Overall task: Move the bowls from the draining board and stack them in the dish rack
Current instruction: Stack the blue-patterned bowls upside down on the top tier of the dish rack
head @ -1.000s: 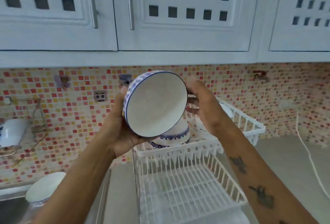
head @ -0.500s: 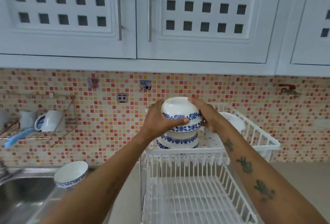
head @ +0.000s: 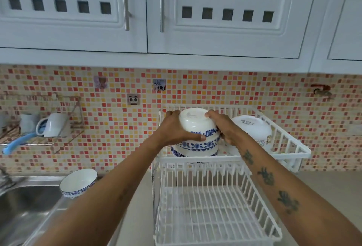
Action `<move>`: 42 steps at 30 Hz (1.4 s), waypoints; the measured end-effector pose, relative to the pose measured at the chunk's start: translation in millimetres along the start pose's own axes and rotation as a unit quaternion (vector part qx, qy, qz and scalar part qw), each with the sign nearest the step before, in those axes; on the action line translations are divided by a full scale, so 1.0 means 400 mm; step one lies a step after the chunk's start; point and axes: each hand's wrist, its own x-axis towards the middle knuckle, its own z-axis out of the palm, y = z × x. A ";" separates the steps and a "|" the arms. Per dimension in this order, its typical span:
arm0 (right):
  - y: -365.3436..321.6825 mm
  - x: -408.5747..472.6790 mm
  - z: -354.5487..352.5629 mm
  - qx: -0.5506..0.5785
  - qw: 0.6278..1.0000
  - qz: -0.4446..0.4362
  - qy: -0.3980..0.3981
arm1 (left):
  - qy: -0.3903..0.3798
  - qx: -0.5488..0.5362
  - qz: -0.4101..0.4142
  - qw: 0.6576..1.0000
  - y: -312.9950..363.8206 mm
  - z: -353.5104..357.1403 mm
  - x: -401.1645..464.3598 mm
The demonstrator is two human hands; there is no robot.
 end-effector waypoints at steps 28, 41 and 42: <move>0.032 -0.015 0.019 -0.042 0.997 0.069 -0.016 | -0.151 -0.037 -0.087 0.984 0.012 -0.004 0.005; 0.012 -0.055 0.029 -0.092 0.995 0.024 -0.030 | -0.146 -0.143 -0.210 0.956 0.020 0.001 0.028; 0.012 -0.057 0.030 -0.091 0.995 0.026 -0.029 | -0.144 -0.143 -0.209 0.957 0.019 0.004 0.030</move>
